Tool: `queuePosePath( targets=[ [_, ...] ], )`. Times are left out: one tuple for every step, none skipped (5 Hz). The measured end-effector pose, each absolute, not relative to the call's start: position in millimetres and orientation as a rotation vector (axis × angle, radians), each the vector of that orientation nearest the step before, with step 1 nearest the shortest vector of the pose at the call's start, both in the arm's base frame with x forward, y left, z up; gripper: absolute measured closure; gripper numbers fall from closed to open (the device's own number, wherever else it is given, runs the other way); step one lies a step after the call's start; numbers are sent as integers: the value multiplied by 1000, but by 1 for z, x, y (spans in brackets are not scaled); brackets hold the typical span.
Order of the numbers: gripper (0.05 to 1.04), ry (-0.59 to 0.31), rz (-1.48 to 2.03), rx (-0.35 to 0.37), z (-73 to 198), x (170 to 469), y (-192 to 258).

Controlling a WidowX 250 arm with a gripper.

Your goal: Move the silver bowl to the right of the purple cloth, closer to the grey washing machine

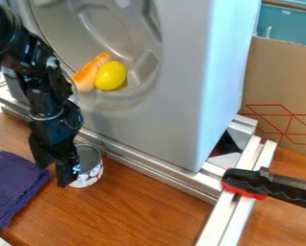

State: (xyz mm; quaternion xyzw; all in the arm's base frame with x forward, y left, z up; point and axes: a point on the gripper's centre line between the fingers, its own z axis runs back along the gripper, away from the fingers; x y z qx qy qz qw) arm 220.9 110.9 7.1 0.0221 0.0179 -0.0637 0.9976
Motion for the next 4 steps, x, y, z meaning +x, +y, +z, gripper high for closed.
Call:
queuePosePath(
  targets=[
    [85,-16,-79,70,19,205,118],
    [85,-7,-60,97,35,183,120],
    [85,85,-74,135,49,155,124],
    [85,144,-88,122,53,139,129]
  ],
)
